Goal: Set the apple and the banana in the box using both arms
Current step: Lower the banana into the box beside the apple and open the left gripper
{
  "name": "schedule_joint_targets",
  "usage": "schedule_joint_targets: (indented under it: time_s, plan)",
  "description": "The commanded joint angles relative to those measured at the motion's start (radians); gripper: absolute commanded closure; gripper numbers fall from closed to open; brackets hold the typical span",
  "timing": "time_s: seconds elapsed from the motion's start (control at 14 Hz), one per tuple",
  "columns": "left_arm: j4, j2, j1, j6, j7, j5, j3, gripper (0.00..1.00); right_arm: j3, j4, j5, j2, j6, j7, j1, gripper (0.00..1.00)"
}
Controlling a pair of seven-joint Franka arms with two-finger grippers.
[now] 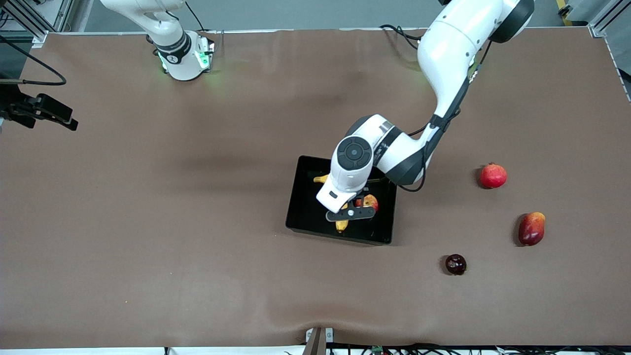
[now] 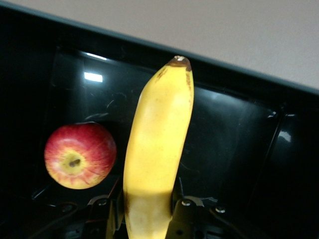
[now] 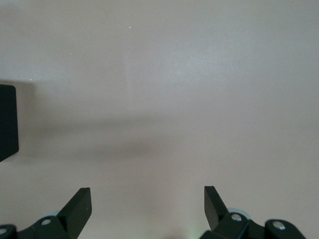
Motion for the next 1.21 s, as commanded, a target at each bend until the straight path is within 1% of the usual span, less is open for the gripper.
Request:
schedule_joint_targets:
  time_s: [0.0, 0.43, 0.78, 1.07, 1.14]
  plan:
    - [0.030, 0.031, -0.035, 0.022, -0.022, -0.006, 0.016, 1.00, 0.003, 0.000, 0.002, -0.008, 0.003, 0.011, -0.002, 0.00]
    - [0.032, 0.086, -0.047, 0.104, -0.012, -0.004, 0.016, 1.00, 0.003, 0.000, 0.002, -0.008, 0.003, 0.011, -0.002, 0.00]
    - [0.032, 0.105, -0.050, 0.144, 0.050, -0.003, 0.024, 1.00, 0.003, 0.000, 0.002, -0.008, 0.003, 0.011, -0.002, 0.00]
    - [0.032, 0.132, -0.052, 0.199, 0.047, -0.003, 0.024, 1.00, 0.003, 0.000, 0.003, -0.008, 0.003, 0.011, -0.002, 0.00]
    - [0.032, 0.140, -0.052, 0.199, 0.047, -0.003, 0.024, 0.95, 0.003, 0.000, 0.002, -0.008, 0.003, 0.011, -0.002, 0.00]
